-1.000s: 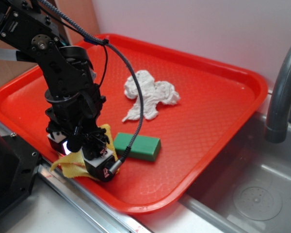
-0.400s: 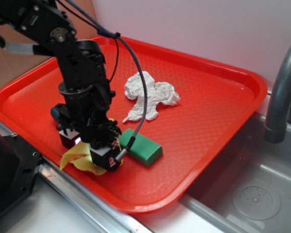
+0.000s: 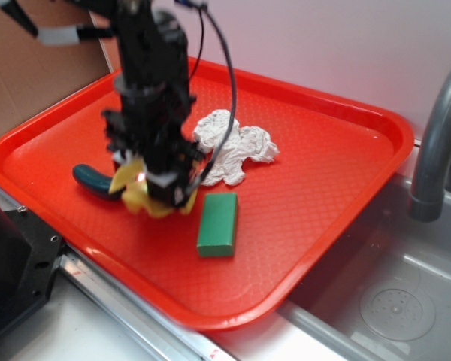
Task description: Grab the yellow cloth.
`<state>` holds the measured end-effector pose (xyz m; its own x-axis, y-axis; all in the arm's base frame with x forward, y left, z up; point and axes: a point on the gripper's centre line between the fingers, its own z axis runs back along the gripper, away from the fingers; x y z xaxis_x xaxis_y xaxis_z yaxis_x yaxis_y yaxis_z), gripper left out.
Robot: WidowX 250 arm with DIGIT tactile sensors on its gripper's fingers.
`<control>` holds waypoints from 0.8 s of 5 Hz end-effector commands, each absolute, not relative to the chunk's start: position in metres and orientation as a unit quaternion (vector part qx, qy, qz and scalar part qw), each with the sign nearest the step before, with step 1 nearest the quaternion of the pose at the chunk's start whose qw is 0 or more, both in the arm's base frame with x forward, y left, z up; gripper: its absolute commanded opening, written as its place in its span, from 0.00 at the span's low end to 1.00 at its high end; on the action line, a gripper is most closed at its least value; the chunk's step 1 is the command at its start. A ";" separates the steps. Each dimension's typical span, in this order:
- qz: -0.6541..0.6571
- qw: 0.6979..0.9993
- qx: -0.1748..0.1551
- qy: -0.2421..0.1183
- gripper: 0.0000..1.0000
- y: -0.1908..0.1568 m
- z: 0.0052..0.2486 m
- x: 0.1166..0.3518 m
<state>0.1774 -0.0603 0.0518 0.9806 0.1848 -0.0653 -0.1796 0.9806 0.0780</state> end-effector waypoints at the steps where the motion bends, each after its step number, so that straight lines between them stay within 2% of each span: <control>1: 0.091 0.995 0.030 -0.009 0.00 -0.047 0.140 0.214; 2: 0.099 0.995 0.007 -0.010 0.00 -0.036 0.166 0.217; 3: 0.104 0.994 -0.002 -0.019 0.00 -0.030 0.180 0.212; 4: 0.050 0.998 0.043 0.012 0.00 -0.037 0.185 0.211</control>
